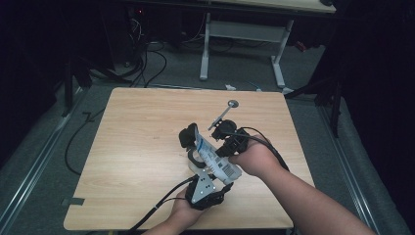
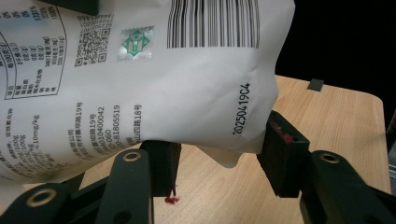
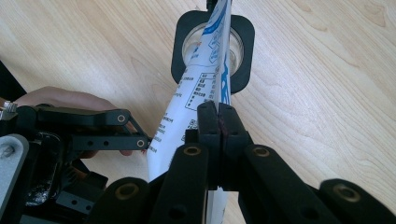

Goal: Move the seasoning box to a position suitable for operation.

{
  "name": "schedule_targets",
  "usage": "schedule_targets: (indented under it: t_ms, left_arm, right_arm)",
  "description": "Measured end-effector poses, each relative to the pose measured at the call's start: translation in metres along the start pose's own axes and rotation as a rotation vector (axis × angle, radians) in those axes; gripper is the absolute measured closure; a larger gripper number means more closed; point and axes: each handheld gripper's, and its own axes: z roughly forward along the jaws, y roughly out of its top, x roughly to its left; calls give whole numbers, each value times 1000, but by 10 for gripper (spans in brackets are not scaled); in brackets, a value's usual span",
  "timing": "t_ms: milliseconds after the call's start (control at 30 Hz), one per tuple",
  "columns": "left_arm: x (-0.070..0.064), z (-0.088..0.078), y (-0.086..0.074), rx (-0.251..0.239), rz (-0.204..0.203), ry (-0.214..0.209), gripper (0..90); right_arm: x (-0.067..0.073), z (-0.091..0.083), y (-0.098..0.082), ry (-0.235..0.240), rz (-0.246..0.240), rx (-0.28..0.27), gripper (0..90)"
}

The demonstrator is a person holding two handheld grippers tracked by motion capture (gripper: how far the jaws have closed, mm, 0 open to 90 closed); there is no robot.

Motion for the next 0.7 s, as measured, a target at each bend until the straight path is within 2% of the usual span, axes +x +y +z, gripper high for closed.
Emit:
schedule_targets:
  t_ms: [700]
  left_arm:
    - [2, -1, 2, -1, -13, 1, 527]
  right_arm:
    - [-1, -1, 2, -2, 9, -2, 899]
